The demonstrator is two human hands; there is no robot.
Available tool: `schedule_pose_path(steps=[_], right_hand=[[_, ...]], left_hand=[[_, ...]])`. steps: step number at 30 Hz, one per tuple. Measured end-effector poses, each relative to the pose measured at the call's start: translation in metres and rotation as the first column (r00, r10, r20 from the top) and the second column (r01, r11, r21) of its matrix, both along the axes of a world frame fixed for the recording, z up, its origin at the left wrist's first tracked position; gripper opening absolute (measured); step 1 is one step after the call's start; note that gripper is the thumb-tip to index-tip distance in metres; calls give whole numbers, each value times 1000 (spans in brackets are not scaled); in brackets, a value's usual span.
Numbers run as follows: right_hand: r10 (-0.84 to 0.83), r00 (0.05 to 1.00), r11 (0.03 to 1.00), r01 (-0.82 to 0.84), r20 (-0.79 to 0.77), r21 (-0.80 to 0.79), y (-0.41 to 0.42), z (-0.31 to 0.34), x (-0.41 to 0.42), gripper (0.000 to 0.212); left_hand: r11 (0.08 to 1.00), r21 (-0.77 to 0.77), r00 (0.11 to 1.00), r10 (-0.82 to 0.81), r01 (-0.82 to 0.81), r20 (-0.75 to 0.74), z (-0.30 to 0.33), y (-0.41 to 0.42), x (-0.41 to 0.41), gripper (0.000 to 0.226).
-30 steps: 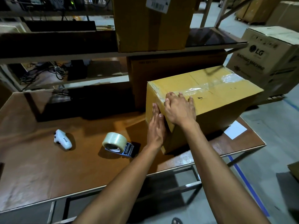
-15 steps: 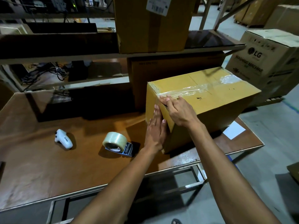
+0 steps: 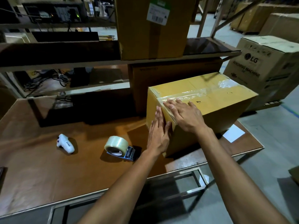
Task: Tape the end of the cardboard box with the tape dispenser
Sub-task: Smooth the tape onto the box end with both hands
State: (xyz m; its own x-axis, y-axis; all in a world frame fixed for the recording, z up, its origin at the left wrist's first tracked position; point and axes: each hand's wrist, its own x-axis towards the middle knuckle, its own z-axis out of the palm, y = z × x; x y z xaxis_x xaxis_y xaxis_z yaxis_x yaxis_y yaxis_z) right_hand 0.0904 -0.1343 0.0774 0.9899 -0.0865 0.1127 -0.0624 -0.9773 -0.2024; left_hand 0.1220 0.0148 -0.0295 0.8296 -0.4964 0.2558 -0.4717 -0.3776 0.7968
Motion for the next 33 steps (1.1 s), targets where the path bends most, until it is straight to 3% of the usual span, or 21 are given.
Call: schedule_pose_path(steps=[3, 6, 12, 18, 21, 29, 33], right_hand=[[-50, 998, 999, 50, 37, 2, 4, -4, 0, 65], [-103, 994, 995, 103, 41, 5, 4, -7, 1, 69], [-38, 999, 999, 38, 12, -27, 1, -5, -1, 66], [-114, 993, 993, 114, 36, -17, 5, -9, 3, 63], [-124, 992, 992, 125, 19, -19, 5, -8, 3, 63], [79, 993, 994, -85, -92, -69, 8, 7, 19, 60], [0, 998, 1000, -2, -59, -26, 12, 1, 24, 58]], left_hand=[[999, 54, 997, 3, 2, -82, -17, 7, -7, 77], [996, 87, 999, 13, -8, -51, -22, 11, -2, 85], [999, -43, 999, 34, -33, 6, 9, 3, 1, 75], [999, -25, 991, 34, -38, -133, -9, 1, -8, 82], [999, 6, 990, 48, -48, -132, -14, 6, -6, 90], [991, -118, 994, 59, -70, -96, 26, -7, 18, 87], [992, -114, 975, 33, -59, -220, 9, -3, 10, 101]])
